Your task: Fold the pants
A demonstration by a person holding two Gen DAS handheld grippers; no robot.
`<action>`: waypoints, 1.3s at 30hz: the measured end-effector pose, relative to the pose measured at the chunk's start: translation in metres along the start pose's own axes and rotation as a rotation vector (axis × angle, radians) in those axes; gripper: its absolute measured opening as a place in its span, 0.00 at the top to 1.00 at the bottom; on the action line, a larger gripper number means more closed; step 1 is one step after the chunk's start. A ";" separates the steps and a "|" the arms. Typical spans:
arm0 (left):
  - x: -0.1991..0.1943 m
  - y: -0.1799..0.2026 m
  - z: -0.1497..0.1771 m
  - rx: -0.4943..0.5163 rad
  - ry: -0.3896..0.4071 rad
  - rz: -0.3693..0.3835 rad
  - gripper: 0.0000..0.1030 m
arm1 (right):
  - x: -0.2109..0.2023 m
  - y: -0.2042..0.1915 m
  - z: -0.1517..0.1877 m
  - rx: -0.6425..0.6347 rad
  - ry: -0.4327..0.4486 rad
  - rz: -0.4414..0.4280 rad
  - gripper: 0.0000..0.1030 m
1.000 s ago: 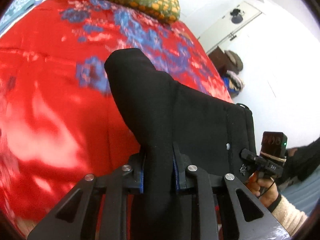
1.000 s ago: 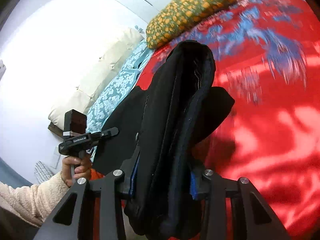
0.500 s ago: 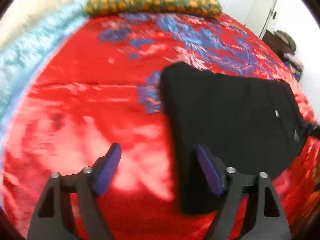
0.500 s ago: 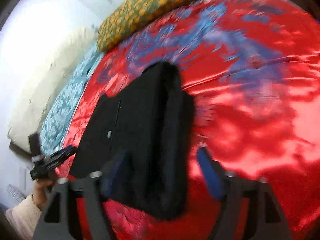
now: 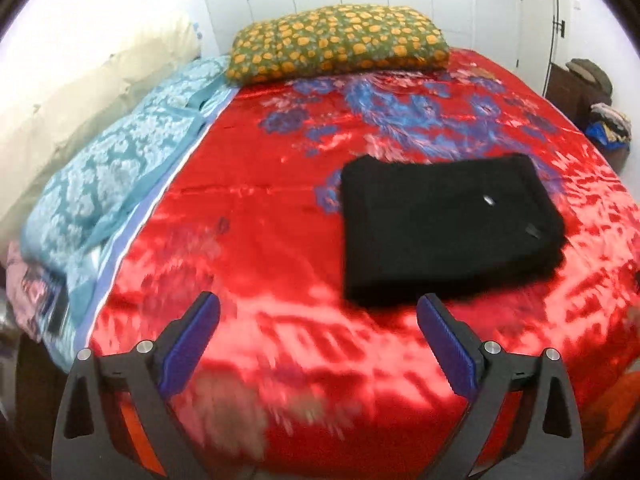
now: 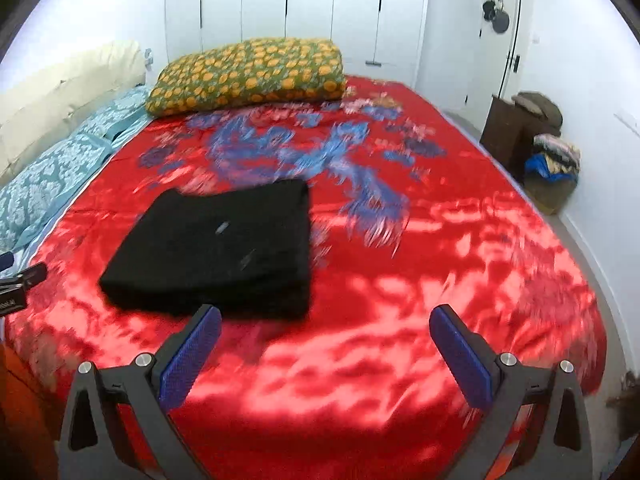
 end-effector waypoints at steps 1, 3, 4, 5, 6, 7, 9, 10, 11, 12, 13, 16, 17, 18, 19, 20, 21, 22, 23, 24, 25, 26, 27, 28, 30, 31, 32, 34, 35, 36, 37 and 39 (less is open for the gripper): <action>-0.009 0.004 0.005 -0.002 -0.022 0.028 0.04 | -0.008 -0.007 0.008 0.010 -0.008 -0.008 0.00; -0.026 0.008 0.014 -0.022 -0.045 0.073 0.04 | -0.025 -0.020 0.021 0.015 0.006 0.001 0.00; -0.037 0.006 0.021 -0.040 -0.039 0.076 0.04 | -0.036 -0.028 0.029 0.002 0.026 0.010 0.00; -0.044 0.006 0.025 -0.048 -0.034 0.070 0.04 | -0.045 -0.034 0.034 -0.016 0.042 0.013 0.00; -0.048 0.007 0.026 -0.049 -0.031 0.064 0.04 | -0.053 -0.039 0.038 -0.033 0.054 0.020 0.00; -0.053 0.008 0.029 -0.045 -0.031 0.058 0.04 | -0.059 -0.044 0.041 -0.036 0.061 0.021 0.00; -0.062 0.011 0.035 -0.024 -0.031 0.054 0.04 | -0.068 -0.047 0.045 -0.033 0.060 0.017 0.00; -0.067 0.011 0.038 -0.016 -0.028 0.056 0.04 | -0.073 -0.046 0.045 -0.025 0.060 0.015 0.00; -0.071 0.011 0.040 -0.011 -0.020 0.056 0.03 | -0.076 -0.046 0.045 -0.022 0.062 0.014 0.00; -0.074 0.012 0.041 -0.004 -0.015 0.050 0.03 | -0.079 -0.046 0.045 -0.025 0.065 0.018 0.00; -0.076 0.012 0.042 0.006 -0.013 0.041 0.03 | -0.083 -0.047 0.046 -0.031 0.073 0.025 0.00; -0.083 0.013 0.048 0.023 -0.009 0.031 0.03 | -0.094 -0.048 0.046 -0.046 0.094 0.052 0.00; -0.084 0.012 0.049 0.023 -0.010 0.034 0.03 | -0.097 -0.048 0.047 -0.048 0.096 0.054 0.00; -0.084 0.012 0.050 0.023 -0.013 0.040 0.03 | -0.099 -0.048 0.048 -0.047 0.098 0.057 0.00; -0.084 0.012 0.051 0.023 -0.018 0.046 0.03 | -0.102 -0.049 0.049 -0.050 0.096 0.056 0.00; -0.084 0.012 0.052 0.025 -0.024 0.049 0.03 | -0.103 -0.049 0.051 -0.053 0.095 0.054 0.00; -0.085 0.011 0.053 0.025 -0.028 0.053 0.03 | -0.105 -0.051 0.053 -0.057 0.092 0.053 0.00; -0.085 0.011 0.054 0.025 -0.034 0.063 0.03 | -0.107 -0.053 0.055 -0.063 0.088 0.050 0.00; -0.086 0.012 0.055 0.025 -0.037 0.071 0.03 | -0.107 -0.053 0.056 -0.068 0.083 0.046 0.00; -0.087 0.012 0.056 0.027 -0.037 0.078 0.03 | -0.109 -0.055 0.057 -0.073 0.078 0.041 0.00; -0.088 0.012 0.056 0.029 -0.036 0.080 0.03 | -0.110 -0.057 0.058 -0.077 0.077 0.038 0.00; -0.089 0.012 0.057 0.031 -0.034 0.079 0.03 | -0.111 -0.058 0.058 -0.081 0.078 0.039 0.00; -0.089 0.012 0.057 0.033 -0.033 0.078 0.03 | -0.112 -0.060 0.058 -0.090 0.081 0.042 0.00; -0.089 0.012 0.058 0.033 -0.036 0.079 0.03 | -0.112 -0.061 0.059 -0.096 0.082 0.045 0.00; -0.088 0.010 0.059 0.025 -0.048 0.086 0.03 | -0.112 -0.063 0.059 -0.099 0.082 0.042 0.00; -0.087 0.009 0.060 0.021 -0.050 0.086 0.03 | -0.112 -0.063 0.058 -0.098 0.080 0.043 0.00; -0.086 0.008 0.060 0.018 -0.052 0.085 0.03 | -0.111 -0.064 0.058 -0.100 0.078 0.044 0.00; -0.085 0.007 0.061 0.008 -0.055 0.086 0.03 | -0.111 -0.065 0.058 -0.103 0.075 0.040 0.00; -0.084 0.007 0.061 0.005 -0.056 0.087 0.03 | -0.110 -0.067 0.058 -0.105 0.073 0.041 0.00; -0.084 0.007 0.061 0.003 -0.057 0.087 0.03 | -0.110 -0.068 0.058 -0.110 0.072 0.040 0.00; -0.083 0.007 0.061 0.005 -0.059 0.087 0.03 | -0.109 -0.070 0.058 -0.115 0.071 0.040 0.00; -0.082 0.007 0.061 0.007 -0.059 0.087 0.03 | -0.108 -0.072 0.059 -0.122 0.069 0.040 0.00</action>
Point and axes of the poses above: each gripper's, at about its wrist camera, not at the fingertips, and x roughly the way its jaws point, y to its right, z to its underside, the point moved 1 cm from there along x, roughly the way its jaws point, and after that the axes turned 2 degrees about x, right-handed, at the moved point
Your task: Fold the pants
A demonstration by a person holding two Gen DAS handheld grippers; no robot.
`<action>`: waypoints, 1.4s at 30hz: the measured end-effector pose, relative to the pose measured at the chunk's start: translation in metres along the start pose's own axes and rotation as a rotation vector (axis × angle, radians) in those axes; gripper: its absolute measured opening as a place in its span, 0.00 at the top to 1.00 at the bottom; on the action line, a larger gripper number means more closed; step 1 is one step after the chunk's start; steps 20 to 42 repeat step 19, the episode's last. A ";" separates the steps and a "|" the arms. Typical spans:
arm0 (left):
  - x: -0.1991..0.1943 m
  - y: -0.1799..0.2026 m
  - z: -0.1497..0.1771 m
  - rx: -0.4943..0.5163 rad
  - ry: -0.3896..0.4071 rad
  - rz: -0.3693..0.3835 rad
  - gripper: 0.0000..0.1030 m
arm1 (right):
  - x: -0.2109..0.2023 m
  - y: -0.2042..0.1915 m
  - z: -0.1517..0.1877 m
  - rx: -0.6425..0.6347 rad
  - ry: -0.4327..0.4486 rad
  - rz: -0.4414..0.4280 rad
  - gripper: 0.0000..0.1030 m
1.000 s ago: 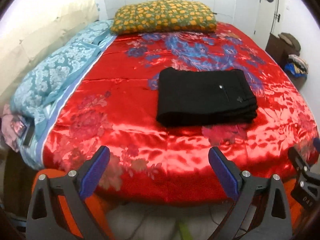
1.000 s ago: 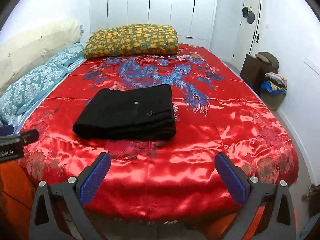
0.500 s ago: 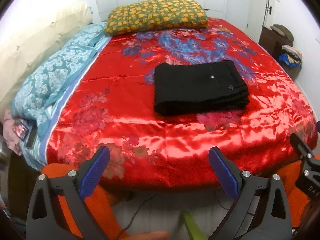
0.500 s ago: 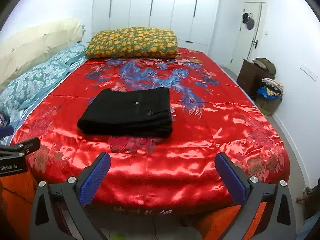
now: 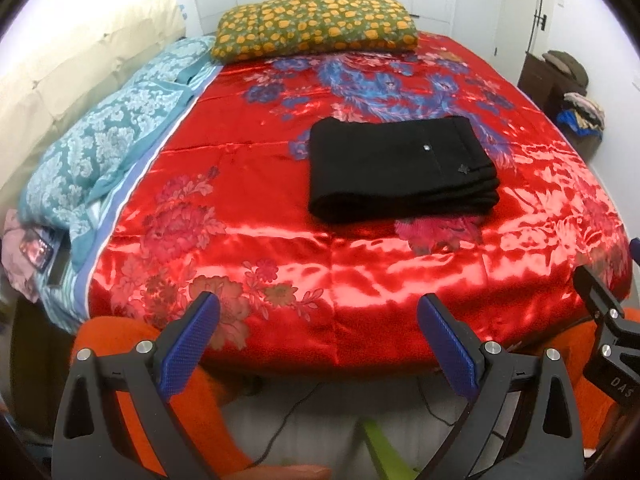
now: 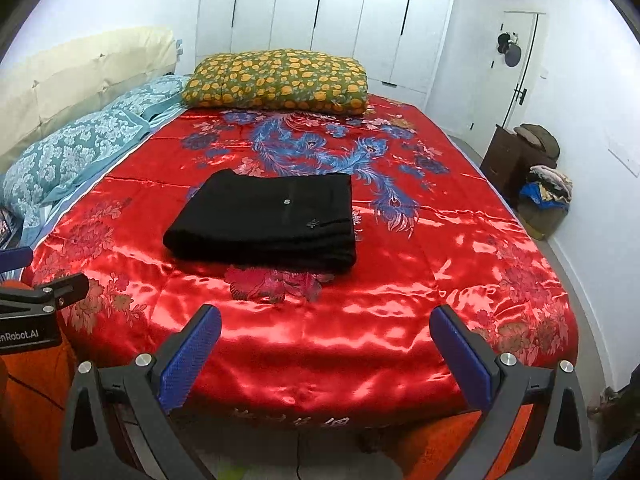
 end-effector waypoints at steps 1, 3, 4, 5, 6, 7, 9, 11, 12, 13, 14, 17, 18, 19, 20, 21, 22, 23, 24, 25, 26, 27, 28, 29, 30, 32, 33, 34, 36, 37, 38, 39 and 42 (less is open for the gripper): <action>0.000 0.001 0.000 0.002 0.000 0.000 0.03 | 0.000 0.000 0.000 -0.003 0.000 0.001 0.00; 0.001 0.002 0.000 0.006 -0.002 0.004 0.03 | 0.001 0.000 0.000 -0.004 0.000 0.004 0.00; 0.001 0.002 0.000 0.005 -0.004 0.007 0.03 | 0.001 0.000 0.000 -0.003 0.000 0.003 0.00; 0.001 0.002 0.000 0.004 -0.004 0.011 0.03 | 0.001 -0.001 0.000 -0.003 0.000 0.003 0.00; 0.000 0.002 0.000 0.003 -0.004 0.015 0.03 | 0.001 0.000 0.000 -0.003 -0.001 0.001 0.00; 0.000 0.002 0.000 0.003 -0.002 0.020 0.03 | 0.001 0.000 0.001 -0.002 -0.005 0.000 0.00; -0.001 0.002 0.000 0.003 -0.001 0.028 0.03 | 0.002 0.000 0.001 -0.001 -0.009 0.001 0.00; 0.000 0.002 0.000 -0.004 -0.008 0.041 0.03 | 0.003 -0.001 0.002 -0.002 -0.012 0.002 0.00; 0.001 0.001 0.000 -0.010 -0.015 0.051 0.03 | 0.003 0.000 0.003 0.000 -0.013 0.003 0.00; 0.001 0.001 0.000 -0.015 -0.020 0.058 0.03 | 0.003 -0.001 0.003 -0.002 -0.013 0.003 0.00; 0.002 0.001 0.000 -0.018 -0.023 0.064 0.03 | 0.003 0.000 0.003 -0.002 -0.012 0.004 0.00; 0.001 0.003 0.001 -0.011 -0.016 0.070 0.03 | 0.003 -0.001 0.003 -0.003 -0.009 0.002 0.00; -0.001 0.004 0.001 -0.003 -0.007 0.063 0.03 | 0.003 -0.001 0.003 -0.003 -0.006 0.003 0.00; -0.002 0.006 0.002 0.003 0.001 0.060 0.03 | 0.003 -0.001 0.003 -0.003 -0.004 0.004 0.00; -0.002 0.006 0.002 0.003 0.001 0.060 0.03 | 0.003 -0.001 0.003 -0.003 -0.004 0.004 0.00; -0.002 0.006 0.002 0.003 0.001 0.060 0.03 | 0.003 -0.001 0.003 -0.003 -0.004 0.004 0.00; -0.002 0.006 0.002 0.003 0.001 0.060 0.03 | 0.003 -0.001 0.003 -0.003 -0.004 0.004 0.00; -0.002 0.006 0.002 0.003 0.001 0.060 0.03 | 0.003 -0.001 0.003 -0.003 -0.004 0.004 0.00; -0.002 0.006 0.002 0.003 0.001 0.060 0.03 | 0.003 -0.001 0.003 -0.003 -0.004 0.004 0.00; -0.002 0.006 0.002 0.003 0.001 0.060 0.03 | 0.003 -0.001 0.003 -0.003 -0.004 0.004 0.00; -0.002 0.006 0.002 0.003 0.001 0.060 0.03 | 0.003 -0.001 0.003 -0.003 -0.004 0.004 0.00; -0.002 0.006 0.002 0.003 0.001 0.060 0.03 | 0.003 -0.001 0.003 -0.003 -0.004 0.004 0.00; -0.002 0.006 0.002 0.003 0.001 0.060 0.03 | 0.003 -0.001 0.003 -0.003 -0.004 0.004 0.00; -0.002 0.006 0.002 0.003 0.001 0.060 0.03 | 0.003 -0.001 0.003 -0.003 -0.004 0.004 0.00; -0.002 0.006 0.002 0.003 0.001 0.060 0.03 | 0.003 -0.001 0.003 -0.003 -0.004 0.004 0.00; -0.002 0.006 0.002 0.003 0.001 0.060 0.03 | 0.003 -0.001 0.003 -0.003 -0.004 0.004 0.00; -0.002 0.006 0.002 0.003 0.001 0.060 0.03 | 0.003 -0.001 0.003 -0.003 -0.004 0.004 0.00; -0.002 0.006 0.002 0.003 0.001 0.060 0.03 | 0.003 -0.001 0.003 -0.003 -0.004 0.004 0.00; -0.002 0.006 0.002 0.003 0.001 0.060 0.03 | 0.003 -0.001 0.003 -0.003 -0.004 0.004 0.00; -0.002 0.006 0.002 0.003 0.001 0.060 0.03 | 0.003 -0.001 0.003 -0.003 -0.004 0.004 0.00; -0.002 0.006 0.002 0.003 0.001 0.060 0.03 | 0.003 -0.001 0.003 -0.003 -0.004 0.004 0.00; -0.002 0.006 0.002 0.003 0.001 0.060 0.03 | 0.003 -0.001 0.003 -0.003 -0.004 0.004 0.00; -0.002 0.006 0.002 0.003 0.001 0.060 0.03 | 0.003 -0.001 0.003 -0.003 -0.004 0.004 0.00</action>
Point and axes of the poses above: each gripper's, at about its wrist camera, not at the fingertips, and x roughly the way its jaws point, y to its right, z to its underside, the point moved 1 cm from there along x, roughly the way its jaws point, and after that the axes turned 2 degrees about x, right-handed, at the moved point
